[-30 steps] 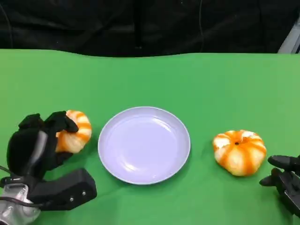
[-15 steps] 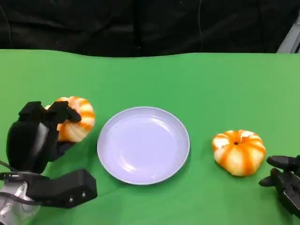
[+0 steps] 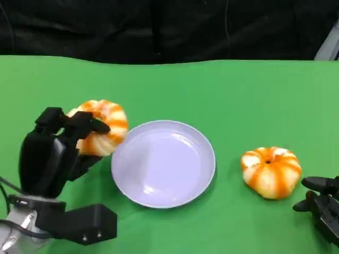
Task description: Grasp the bread from the table and place it into the plate.
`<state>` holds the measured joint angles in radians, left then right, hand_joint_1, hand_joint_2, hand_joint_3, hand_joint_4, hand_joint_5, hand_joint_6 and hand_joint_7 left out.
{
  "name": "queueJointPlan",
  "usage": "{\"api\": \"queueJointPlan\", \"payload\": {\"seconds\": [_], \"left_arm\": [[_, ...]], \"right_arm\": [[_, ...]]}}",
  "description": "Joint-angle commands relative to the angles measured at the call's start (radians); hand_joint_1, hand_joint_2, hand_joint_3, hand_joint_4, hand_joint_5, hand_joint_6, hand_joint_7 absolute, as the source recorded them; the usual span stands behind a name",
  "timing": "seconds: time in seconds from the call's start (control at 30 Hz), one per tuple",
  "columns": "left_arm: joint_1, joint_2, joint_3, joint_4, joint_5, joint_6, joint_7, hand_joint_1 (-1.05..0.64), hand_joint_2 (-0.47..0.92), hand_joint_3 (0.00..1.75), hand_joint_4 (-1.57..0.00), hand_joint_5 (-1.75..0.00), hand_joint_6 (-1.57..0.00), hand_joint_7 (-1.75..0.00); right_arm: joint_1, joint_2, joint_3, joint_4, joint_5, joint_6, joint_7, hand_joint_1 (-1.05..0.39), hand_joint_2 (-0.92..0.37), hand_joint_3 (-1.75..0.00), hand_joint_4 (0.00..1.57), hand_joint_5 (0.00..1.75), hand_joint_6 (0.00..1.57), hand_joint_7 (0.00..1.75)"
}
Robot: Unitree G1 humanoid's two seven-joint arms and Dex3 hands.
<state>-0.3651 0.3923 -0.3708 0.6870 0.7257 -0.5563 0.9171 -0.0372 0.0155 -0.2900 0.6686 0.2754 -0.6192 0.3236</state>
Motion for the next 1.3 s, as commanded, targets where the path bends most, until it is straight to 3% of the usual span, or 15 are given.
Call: {"api": "queueJointPlan", "payload": {"seconds": [0.03,0.4,0.77,1.23,1.3], "left_arm": [[0.019,0.013,0.023,-0.036,0.005,0.010,-0.026,0.03,0.55,0.72,-0.79,-1.40,-0.93,-1.00],[0.034,-0.021,0.024,-0.115,0.021,-0.028,-0.081,0.02,0.49,0.80,-0.85,-1.32,-1.00,-0.91],[0.010,-0.085,-0.027,-0.093,0.038,-0.092,-0.150,0.01,0.55,0.67,-0.87,-1.24,-1.08,-0.68],[-0.010,-0.107,-0.039,-0.045,0.040,-0.115,-0.164,0.01,0.56,0.66,-0.88,-1.23,-1.11,-0.63],[-0.041,-0.133,-0.065,0.026,0.039,-0.144,-0.177,0.02,0.61,0.55,-0.93,-1.12,-1.19,-0.46]], "right_arm": [[0.000,-0.018,-0.008,0.004,0.006,-0.015,-0.004,-0.03,-0.92,-0.41,0.69,1.31,0.89,0.69],[0.001,-0.015,-0.005,0.004,-0.004,-0.018,-0.014,-0.04,-0.92,-0.40,0.69,1.32,0.89,0.70],[0.007,-0.006,-0.004,-0.020,0.003,-0.006,-0.021,-0.04,-0.92,-0.37,0.70,1.31,0.89,0.70],[0.006,-0.007,-0.002,-0.018,0.004,-0.008,-0.023,-0.04,-0.92,-0.37,0.71,1.30,0.90,0.70],[0.005,-0.006,-0.003,-0.014,0.004,-0.014,-0.022,-0.05,-0.92,-0.36,0.72,1.30,0.90,0.70]]}}
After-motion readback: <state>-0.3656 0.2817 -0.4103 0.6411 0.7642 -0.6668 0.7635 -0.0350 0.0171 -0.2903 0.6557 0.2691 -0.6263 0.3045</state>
